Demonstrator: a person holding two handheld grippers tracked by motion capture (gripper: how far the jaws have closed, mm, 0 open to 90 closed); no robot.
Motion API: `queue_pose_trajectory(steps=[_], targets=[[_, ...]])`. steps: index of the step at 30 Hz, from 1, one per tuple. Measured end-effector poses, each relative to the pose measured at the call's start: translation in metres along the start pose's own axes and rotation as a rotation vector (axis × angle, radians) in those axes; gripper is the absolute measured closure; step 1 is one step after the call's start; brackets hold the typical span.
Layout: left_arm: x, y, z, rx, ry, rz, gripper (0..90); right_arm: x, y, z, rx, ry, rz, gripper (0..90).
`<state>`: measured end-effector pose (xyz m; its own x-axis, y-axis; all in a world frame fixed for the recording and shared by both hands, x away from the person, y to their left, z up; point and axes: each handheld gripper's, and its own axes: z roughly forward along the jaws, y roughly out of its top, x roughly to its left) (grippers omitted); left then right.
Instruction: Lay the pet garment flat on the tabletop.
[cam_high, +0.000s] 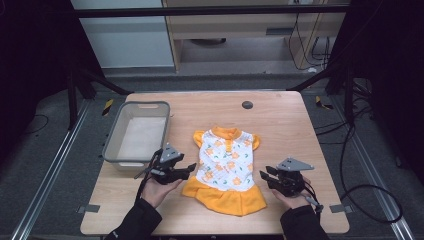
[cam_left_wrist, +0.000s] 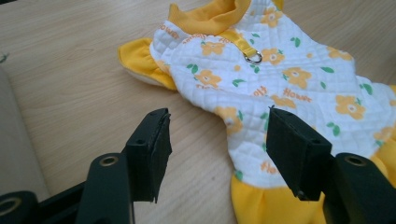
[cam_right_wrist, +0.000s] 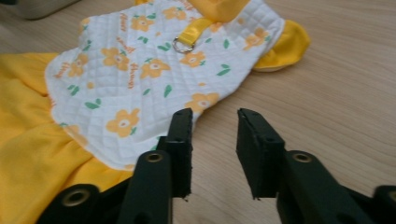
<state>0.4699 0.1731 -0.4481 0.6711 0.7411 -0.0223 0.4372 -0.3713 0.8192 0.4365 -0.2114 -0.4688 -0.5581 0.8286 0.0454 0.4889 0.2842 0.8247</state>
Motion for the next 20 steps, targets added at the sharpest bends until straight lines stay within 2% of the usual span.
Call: queue_pose_trajectory(steps=[1,2,3,4,5,8,9,10,11,12,15,16,19,20], targets=[[0.0,0.0,0.0,0.0,0.0,0.0,38.8,0.0,0.0,0.0,0.0,0.0,0.0,63.0],[0.0,-0.006,-0.008,-0.005,-0.004,-0.011,38.0,-0.003,-0.002,-0.002,-0.012,-0.027,0.013,54.7],[0.0,-0.006,-0.008,-0.005,-0.004,-0.011,37.6,-0.003,-0.002,-0.002,-0.012,-0.027,0.013,54.7],[0.0,-0.01,-0.015,-0.007,-0.001,-0.014,36.5,-0.007,-0.004,-0.004,-0.02,-0.044,0.02,48.9],[0.0,-0.01,-0.015,-0.007,-0.001,-0.014,35.6,-0.007,-0.004,-0.004,-0.02,-0.044,0.02,48.9],[-0.002,-0.022,-0.03,-0.019,-0.003,-0.013,33.2,-0.014,-0.009,-0.008,-0.024,-0.079,0.03,39.3],[-0.002,-0.022,-0.03,-0.019,-0.003,-0.013,32.7,-0.014,-0.009,-0.008,-0.024,-0.079,0.03,39.3],[-0.001,-0.032,-0.038,-0.013,0.002,-0.027,32.1,-0.019,-0.012,-0.01,-0.024,-0.096,0.033,35.8],[-0.001,-0.032,-0.038,-0.013,0.002,-0.027,31.7,-0.019,-0.012,-0.01,-0.024,-0.096,0.033,35.8],[0.001,-0.041,-0.043,0.003,0.01,-0.038,31.6,-0.023,-0.015,-0.013,-0.023,-0.11,0.054,31.1],[0.004,-0.047,-0.046,0.02,0.027,-0.049,29.9,-0.029,-0.018,-0.015,-0.021,-0.135,0.066,26.6],[0.007,-0.053,-0.049,0.034,0.051,-0.046,29.4,-0.033,-0.021,-0.017,-0.016,-0.154,0.078,24.4],[0.009,-0.057,-0.051,0.045,0.059,-0.047,28.8,-0.037,-0.024,-0.019,-0.01,-0.17,0.089,22.8],[0.011,-0.06,-0.053,0.046,0.062,-0.048,28.0,-0.041,-0.026,-0.02,-0.013,-0.18,0.106,21.2]])
